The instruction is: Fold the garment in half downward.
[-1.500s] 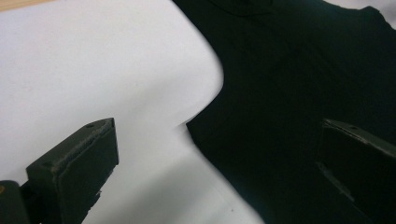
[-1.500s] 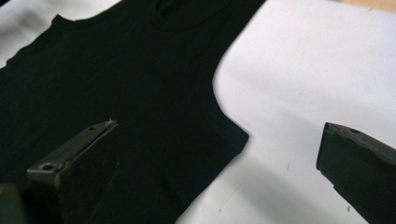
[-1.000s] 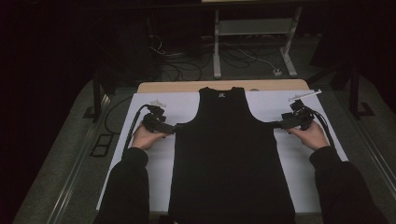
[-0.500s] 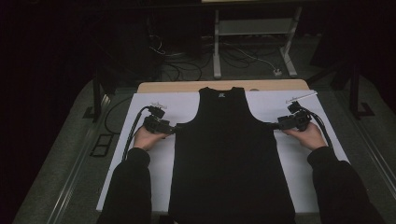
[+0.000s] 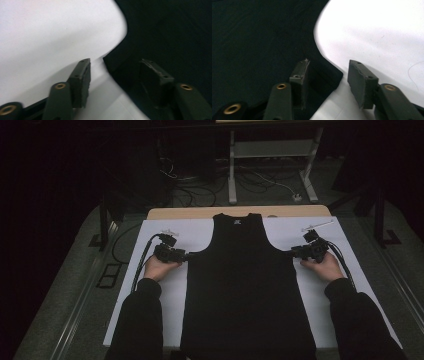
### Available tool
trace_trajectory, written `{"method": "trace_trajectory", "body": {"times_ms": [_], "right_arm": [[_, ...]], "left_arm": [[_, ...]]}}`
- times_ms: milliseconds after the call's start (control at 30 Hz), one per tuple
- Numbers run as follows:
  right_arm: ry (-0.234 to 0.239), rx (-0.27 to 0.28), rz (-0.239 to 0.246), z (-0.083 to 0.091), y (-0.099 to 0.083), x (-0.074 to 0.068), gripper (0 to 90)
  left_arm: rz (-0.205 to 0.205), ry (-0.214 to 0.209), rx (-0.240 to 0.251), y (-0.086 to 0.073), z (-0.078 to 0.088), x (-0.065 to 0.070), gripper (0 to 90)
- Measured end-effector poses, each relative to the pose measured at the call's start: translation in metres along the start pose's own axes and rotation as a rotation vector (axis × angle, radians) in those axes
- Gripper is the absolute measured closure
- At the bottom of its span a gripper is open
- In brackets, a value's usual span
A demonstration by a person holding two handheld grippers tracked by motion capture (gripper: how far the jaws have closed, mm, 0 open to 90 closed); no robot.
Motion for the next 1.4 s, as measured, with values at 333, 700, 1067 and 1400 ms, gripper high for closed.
{"method": "trace_trajectory", "body": {"times_ms": [333, 700, 1067, 1400], "right_arm": [[-0.010, -0.002, 0.020, -0.002, 0.000, -0.002, 71.4], [-0.002, -0.003, -0.001, -0.003, -0.001, -0.001, 81.1], [0.051, -0.013, -0.089, 0.004, -0.002, -0.006, 83.2], [0.053, 0.017, -0.074, 0.013, 0.000, -0.014, 83.5]], "left_arm": [[0.004, 0.006, 0.025, 0.003, -0.004, -0.001, 53.5], [-0.013, 0.037, 0.048, 0.005, -0.011, 0.002, 75.2], [-0.054, 0.037, 0.053, 0.008, -0.002, 0.016, 86.7], [-0.034, 0.032, 0.078, 0.008, 0.008, 0.019, 86.9]]}}
Point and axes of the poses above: each handheld gripper's, and its own axes: z roughly backward along the jaws, y roughly out of its top, x roughly to its right, the point moved 10 cm from there along -z, roughly forward along the jaws, and after that the axes turned 2 degrees about x, right-handed, at the moved point
